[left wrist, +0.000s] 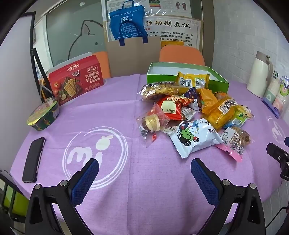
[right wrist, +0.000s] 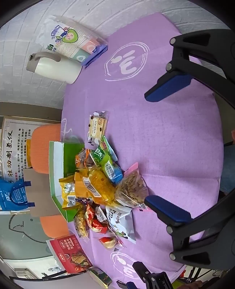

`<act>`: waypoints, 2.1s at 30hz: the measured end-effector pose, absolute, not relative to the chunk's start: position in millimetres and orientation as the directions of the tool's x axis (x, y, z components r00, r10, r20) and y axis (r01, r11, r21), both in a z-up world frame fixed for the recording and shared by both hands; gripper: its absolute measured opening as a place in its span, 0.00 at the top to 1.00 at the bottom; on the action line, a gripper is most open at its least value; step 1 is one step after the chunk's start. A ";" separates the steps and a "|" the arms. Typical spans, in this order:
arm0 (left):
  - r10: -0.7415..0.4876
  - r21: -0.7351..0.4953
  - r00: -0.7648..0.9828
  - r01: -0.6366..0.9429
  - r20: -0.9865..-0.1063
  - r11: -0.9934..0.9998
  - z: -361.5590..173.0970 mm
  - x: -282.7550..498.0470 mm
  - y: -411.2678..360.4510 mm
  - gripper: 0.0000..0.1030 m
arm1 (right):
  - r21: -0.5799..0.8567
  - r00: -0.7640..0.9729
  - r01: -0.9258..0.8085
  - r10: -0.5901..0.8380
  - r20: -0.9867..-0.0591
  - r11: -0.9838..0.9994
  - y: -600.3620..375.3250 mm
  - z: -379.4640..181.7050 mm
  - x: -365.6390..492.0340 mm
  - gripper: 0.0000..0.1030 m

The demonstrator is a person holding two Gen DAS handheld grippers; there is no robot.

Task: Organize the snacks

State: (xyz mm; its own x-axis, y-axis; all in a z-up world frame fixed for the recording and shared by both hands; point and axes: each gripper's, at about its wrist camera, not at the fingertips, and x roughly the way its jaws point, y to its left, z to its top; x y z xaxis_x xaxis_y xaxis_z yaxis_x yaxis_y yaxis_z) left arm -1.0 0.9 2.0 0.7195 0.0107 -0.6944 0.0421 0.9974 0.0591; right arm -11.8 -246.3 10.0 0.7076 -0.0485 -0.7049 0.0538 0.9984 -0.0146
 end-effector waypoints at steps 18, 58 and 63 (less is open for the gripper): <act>0.013 0.046 0.715 0.027 -0.699 0.999 1.0 2.0 6.6 0.00 | -0.028 0.715 0.062 -0.064 -0.696 0.998 -242.6 12.6 -7.9 0.00; -0.026 0.017 0.687 0.056 -0.726 0.998 -4.7 23.1 0.6 0.00 | -0.015 0.721 -0.024 0.007 -0.693 1.000 -242.3 1.9 9.6 0.00; -0.109 -0.047 0.680 0.109 -0.726 0.993 -0.5 33.0 9.4 0.00 | 0.060 0.708 -0.188 0.178 -0.684 0.980 -240.0 0.9 16.4 0.00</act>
